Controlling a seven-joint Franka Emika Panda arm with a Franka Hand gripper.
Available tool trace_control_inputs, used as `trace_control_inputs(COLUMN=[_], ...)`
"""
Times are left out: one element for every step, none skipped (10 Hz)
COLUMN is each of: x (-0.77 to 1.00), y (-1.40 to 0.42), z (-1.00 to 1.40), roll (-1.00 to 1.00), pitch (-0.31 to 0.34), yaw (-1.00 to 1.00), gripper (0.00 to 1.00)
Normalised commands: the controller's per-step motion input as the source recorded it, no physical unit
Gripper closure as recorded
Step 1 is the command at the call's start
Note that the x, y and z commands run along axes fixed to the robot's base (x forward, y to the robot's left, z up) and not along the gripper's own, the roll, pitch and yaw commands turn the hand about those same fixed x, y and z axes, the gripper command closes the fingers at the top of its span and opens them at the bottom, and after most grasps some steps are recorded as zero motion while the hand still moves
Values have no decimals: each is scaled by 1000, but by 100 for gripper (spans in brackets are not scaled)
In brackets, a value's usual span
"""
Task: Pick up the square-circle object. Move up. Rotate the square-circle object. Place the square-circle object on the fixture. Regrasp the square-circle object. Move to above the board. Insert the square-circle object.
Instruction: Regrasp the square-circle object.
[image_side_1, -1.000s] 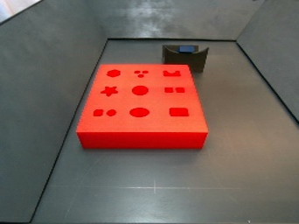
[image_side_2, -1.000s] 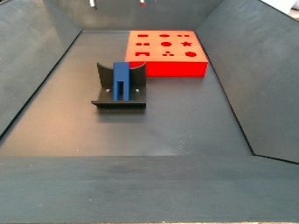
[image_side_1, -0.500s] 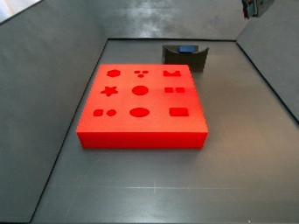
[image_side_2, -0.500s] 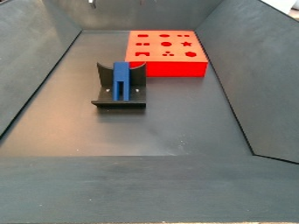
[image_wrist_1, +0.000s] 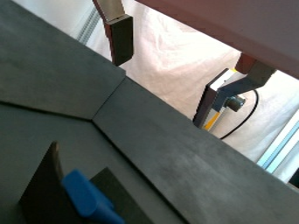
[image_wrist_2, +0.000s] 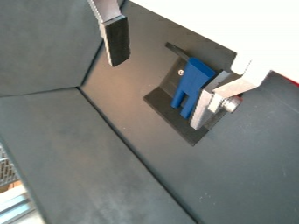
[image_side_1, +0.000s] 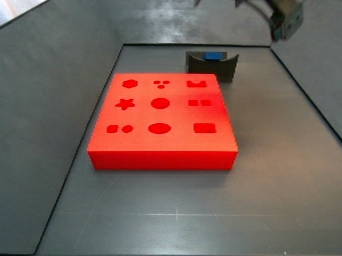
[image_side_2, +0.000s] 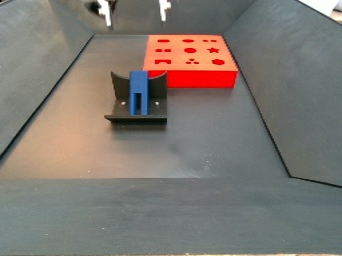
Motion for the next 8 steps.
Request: trace_control_inputs(x=[55,59,65,72,77,89,90,83], y=[64,62,56,52,47,41,34,19], z=[-1000,-1000,-1000,-1000,-1000,-1000,-933,-727], roll=[72,69,68,69,68,68,68,69], pitch=[-119,-119,-116,-103,-86,-61,-46,-24], yaw=[48,22,-2,-25,-37,-45,-47,-41], gripper=[0,0,0,0,0,0,0,0])
